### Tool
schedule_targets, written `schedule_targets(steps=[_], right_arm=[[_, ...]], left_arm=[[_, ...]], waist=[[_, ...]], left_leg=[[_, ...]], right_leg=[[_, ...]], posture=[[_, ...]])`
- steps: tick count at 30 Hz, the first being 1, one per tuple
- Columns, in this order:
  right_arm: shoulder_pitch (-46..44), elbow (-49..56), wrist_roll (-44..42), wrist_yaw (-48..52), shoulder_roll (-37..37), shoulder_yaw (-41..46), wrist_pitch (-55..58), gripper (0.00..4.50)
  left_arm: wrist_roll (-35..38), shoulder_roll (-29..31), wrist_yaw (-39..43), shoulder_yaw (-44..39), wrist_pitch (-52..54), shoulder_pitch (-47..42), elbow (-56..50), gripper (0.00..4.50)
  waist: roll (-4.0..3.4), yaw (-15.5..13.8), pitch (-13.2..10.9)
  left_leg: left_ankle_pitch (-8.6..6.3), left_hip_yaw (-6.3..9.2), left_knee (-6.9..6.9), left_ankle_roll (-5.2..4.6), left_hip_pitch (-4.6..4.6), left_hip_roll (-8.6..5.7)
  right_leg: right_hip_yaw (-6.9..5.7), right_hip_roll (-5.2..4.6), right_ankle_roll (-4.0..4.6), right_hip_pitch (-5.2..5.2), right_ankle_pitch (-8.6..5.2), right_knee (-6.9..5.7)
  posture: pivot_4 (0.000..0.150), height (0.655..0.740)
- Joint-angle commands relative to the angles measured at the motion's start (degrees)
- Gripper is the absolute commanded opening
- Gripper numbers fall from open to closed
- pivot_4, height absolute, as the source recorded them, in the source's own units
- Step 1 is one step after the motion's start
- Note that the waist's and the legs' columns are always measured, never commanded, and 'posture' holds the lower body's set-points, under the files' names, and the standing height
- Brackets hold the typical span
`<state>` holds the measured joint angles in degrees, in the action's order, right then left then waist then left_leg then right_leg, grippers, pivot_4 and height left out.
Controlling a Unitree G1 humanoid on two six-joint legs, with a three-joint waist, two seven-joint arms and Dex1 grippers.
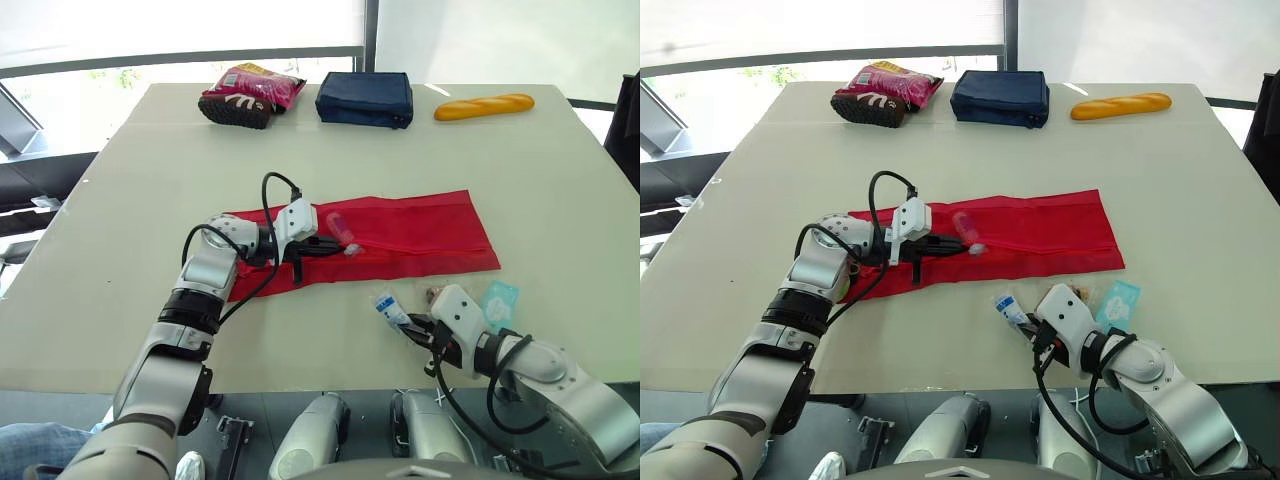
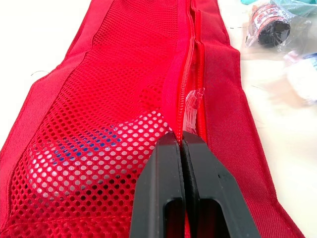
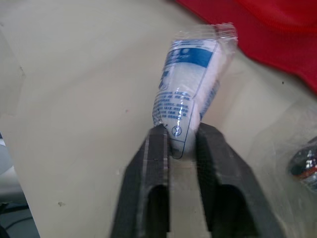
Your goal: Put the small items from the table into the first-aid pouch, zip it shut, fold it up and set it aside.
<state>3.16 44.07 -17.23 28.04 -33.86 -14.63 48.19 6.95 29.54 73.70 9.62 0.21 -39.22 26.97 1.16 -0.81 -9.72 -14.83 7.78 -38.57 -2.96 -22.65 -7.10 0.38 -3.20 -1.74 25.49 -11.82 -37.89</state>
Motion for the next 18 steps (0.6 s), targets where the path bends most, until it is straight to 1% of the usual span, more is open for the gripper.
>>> schedule_targets(steps=[1, 6, 8, 11, 13, 18], right_arm=[[-1.17, 3.33, -3.8, -1.22, 1.95, 4.33, 4.58, 0.02], [-7.28, 4.49, -14.09, -4.3, 10.06, 12.49, 18.94, 0.02], [-11.19, 2.86, -17.43, -6.26, 15.01, 15.4, 26.81, 0.02], [-18.03, -1.83, -17.26, -10.01, 21.96, 18.13, 37.33, 0.02], [-22.09, -5.09, -16.08, -11.98, 25.27, 19.88, 41.78, 0.02], [-29.81, -15.14, -12.9, -14.04, 26.3, 20.07, 40.99, 0.02]], left_arm=[[0.88, -0.03, 0.3, -0.37, -0.17, -0.82, -1.64, 0.0], [1.23, -1.11, -0.09, -0.35, -0.02, -1.19, -1.76, 0.0], [1.37, -1.74, -0.41, -0.42, 0.1, -1.1, -2.21, 0.0], [1.67, -2.56, -0.65, -0.49, 0.34, -0.65, -3.32, 0.0], [1.76, -2.94, -0.71, -0.51, 0.57, -0.32, -4.03, 0.0], [2.14, -3.97, -0.55, -0.09, 0.74, 0.74, -6.32, 0.0]], waist=[[0.0, -0.01, 0.0], [0.0, 0.01, 0.0], [0.0, 0.02, 0.0], [-0.02, 0.09, 0.01], [-0.04, 0.11, 0.01], [-0.05, 0.1, 0.02]], left_leg=[[0.0, 0.0, 0.0, 0.0, 0.0, 0.0], [0.0, 0.01, 0.0, 0.0, 0.0, 0.0], [0.0, 0.02, 0.0, 0.0, 0.0, 0.0], [0.0, 0.02, 0.01, 0.0, 0.0, 0.0], [0.0, -0.01, 0.01, 0.0, 0.0, 0.0], [0.0, -0.06, 0.04, 0.0, -0.01, 0.0]], right_leg=[[0.0, 0.0, 0.0, 0.0, 0.0, 0.0], [0.01, 0.01, 0.04, 0.0, 0.03, -0.02], [0.0, 0.01, 0.06, 0.01, 0.03, -0.02], [0.02, 0.02, 0.2, 0.04, 0.13, -0.03], [0.05, 0.02, 0.22, 0.06, 0.14, -0.06], [0.09, 0.03, 0.23, 0.14, 0.16, -0.07]], posture=[[0.15, 0.7293], [0.15, 0.7293], [0.15, 0.7293], [0.15, 0.7293], [0.15, 0.7293], [0.15, 0.7293]])
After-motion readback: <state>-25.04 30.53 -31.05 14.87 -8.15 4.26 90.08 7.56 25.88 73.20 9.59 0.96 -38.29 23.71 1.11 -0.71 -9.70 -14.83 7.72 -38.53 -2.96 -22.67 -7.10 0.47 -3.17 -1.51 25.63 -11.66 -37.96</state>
